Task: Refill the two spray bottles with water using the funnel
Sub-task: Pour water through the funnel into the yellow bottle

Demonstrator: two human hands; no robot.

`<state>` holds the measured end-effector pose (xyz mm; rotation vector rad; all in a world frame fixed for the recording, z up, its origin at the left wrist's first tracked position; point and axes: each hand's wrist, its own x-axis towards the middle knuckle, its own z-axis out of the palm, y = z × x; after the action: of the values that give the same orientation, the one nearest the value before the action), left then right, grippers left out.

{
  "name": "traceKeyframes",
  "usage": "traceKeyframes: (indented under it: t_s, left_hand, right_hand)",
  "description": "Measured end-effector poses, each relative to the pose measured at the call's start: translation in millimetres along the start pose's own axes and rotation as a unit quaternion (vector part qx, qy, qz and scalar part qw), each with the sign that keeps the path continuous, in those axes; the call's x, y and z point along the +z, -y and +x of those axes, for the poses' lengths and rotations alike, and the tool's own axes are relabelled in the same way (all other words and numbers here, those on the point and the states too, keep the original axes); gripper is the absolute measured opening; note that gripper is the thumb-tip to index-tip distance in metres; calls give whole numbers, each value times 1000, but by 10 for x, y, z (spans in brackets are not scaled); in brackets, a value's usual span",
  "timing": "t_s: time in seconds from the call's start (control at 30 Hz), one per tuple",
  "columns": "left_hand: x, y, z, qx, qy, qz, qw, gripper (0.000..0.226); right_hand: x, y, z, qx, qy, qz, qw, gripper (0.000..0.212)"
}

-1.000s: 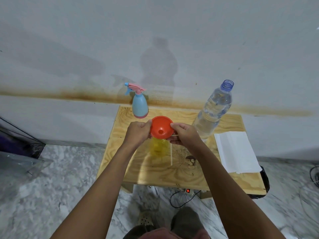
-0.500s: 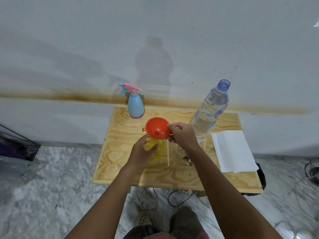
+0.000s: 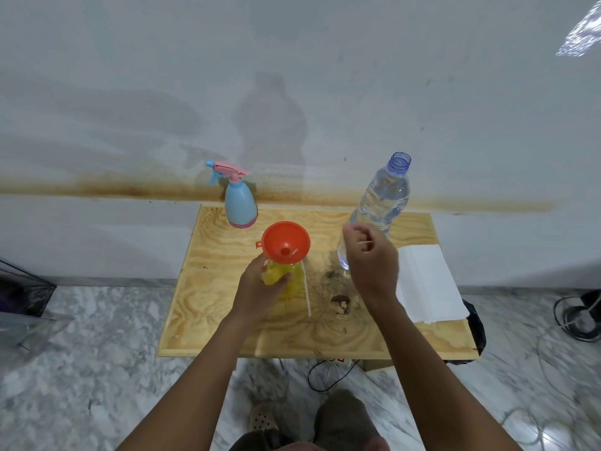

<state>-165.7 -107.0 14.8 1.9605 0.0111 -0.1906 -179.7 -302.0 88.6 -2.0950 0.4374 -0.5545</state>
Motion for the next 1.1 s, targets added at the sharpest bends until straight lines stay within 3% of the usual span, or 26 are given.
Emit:
traceKeyframes:
  t_s: [0.07,0.13,0.2,0.3,0.4,0.73,1.1]
  left_hand:
    - [-55,4,-13,5,5,-15,1000,53]
    - [-140,-1,-26,-14,-21,-40,999,57]
    - [-245,-32,-37,-42,-70,-61,995,52]
    - [-334,-134,-8,-39,-124,-87,988,39]
    - [-301,-322,33,-26,-143,-97,985,27]
    - [-117,-515,88,-33,-231,-37,972,23]
    - [-31,-540,133,-35,-266,-23,963,25]
  right_hand:
    - [-172,-55,36,-13,-99,-16,995,21]
    - [-302,-151,140,4,-139,4,990,33]
    - [-384,-251,292,13,-112,20,993,54]
    - [-406,-331,537,32,-5,33,999,88]
    - [-325,-384,709,37,76,69,994,103]
    - [-151,-546,855,12,111,175,978,106]
    - [-116,-639,1024,-49,129,171,976,100]
